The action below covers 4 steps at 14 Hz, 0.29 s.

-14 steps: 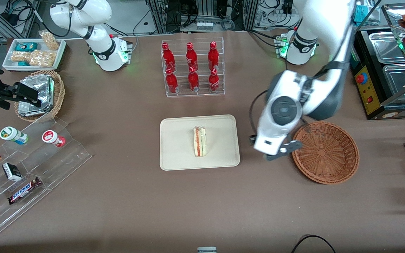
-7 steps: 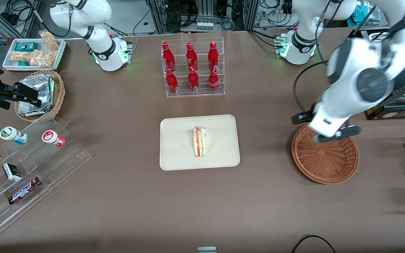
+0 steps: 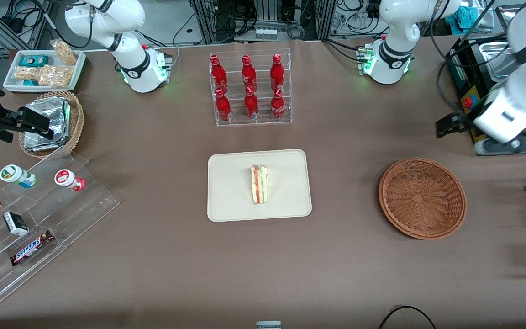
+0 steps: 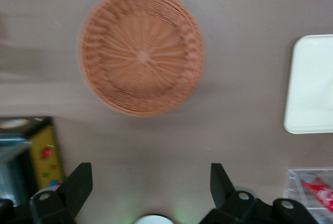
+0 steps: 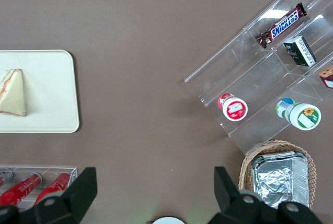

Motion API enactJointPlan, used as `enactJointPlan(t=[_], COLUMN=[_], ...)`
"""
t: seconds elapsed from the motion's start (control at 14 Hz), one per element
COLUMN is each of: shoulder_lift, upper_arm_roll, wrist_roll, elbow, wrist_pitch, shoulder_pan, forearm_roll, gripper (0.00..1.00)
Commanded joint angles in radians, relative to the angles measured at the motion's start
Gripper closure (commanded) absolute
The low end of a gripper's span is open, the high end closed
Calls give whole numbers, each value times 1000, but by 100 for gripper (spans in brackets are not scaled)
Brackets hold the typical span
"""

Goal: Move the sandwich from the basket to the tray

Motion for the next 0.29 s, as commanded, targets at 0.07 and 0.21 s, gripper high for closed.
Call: enactJointPlan(t=[0.07,0.21], shoulder_lift=[-14,-11], upper_arm_roll=[61,73], wrist_roll=[39,31], elbow=[79,94], wrist_pitch=[-22,-23], shoulder_pan=[0,-3], forearm_roll=[40,27], gripper=[0,0])
